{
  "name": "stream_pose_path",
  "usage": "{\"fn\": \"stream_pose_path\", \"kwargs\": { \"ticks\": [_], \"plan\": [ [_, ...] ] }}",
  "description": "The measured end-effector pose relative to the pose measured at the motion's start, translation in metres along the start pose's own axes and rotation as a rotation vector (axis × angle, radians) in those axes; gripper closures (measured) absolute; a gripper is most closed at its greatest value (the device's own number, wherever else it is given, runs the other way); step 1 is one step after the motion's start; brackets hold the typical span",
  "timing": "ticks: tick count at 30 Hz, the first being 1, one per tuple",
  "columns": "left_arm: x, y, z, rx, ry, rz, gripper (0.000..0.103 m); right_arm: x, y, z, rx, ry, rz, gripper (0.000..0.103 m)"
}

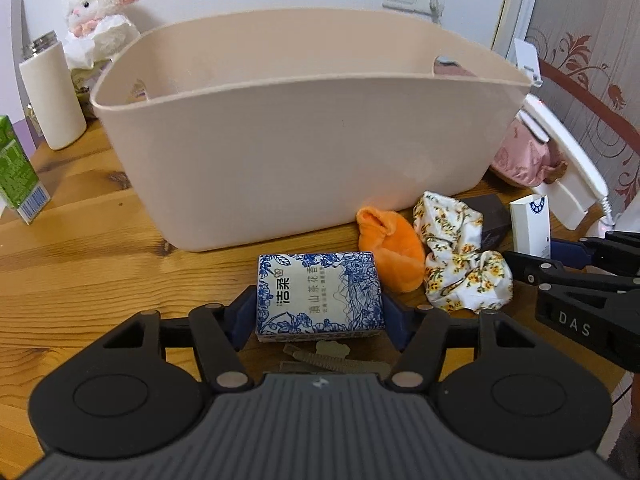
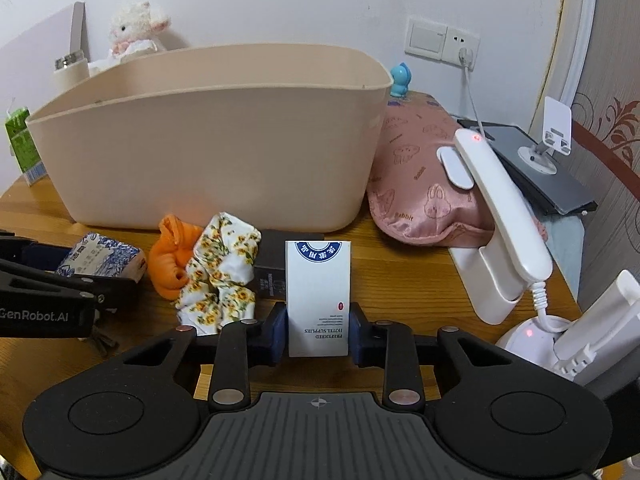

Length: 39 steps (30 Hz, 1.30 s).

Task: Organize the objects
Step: 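Grasp the blue-and-white box with the left tool while the right tool grasps the white card box, then lower both boxes into the basket and open both tools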

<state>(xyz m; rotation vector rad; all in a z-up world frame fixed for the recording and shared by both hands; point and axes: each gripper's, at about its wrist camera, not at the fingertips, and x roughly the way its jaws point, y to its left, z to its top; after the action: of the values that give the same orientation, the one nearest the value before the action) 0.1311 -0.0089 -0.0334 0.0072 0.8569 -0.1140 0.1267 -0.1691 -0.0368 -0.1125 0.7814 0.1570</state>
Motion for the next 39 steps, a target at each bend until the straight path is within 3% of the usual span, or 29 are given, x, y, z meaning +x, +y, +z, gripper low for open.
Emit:
{"fn": "stream_pose_path", "kwargs": {
  "ticks": [13,21,31,39],
  "plan": [
    [-0.061,0.012,0.000,-0.014,-0.102,0.010,0.038,-0.045,-0.004,0.020,0.014,-0.127,0.014,0.074],
    [-0.088,0.021,0.017,-0.032,-0.184,0.018,0.038,-0.066,0.002,0.042,-0.006,-0.211,0.023,0.074],
    [-0.100,0.033,0.052,-0.045,-0.267,0.047,0.038,-0.071,0.014,0.079,-0.024,-0.291,0.025,0.074],
    [-0.087,0.040,0.087,-0.045,-0.303,0.076,0.038,-0.058,0.020,0.111,-0.033,-0.327,0.023,0.074]
  ]
}}
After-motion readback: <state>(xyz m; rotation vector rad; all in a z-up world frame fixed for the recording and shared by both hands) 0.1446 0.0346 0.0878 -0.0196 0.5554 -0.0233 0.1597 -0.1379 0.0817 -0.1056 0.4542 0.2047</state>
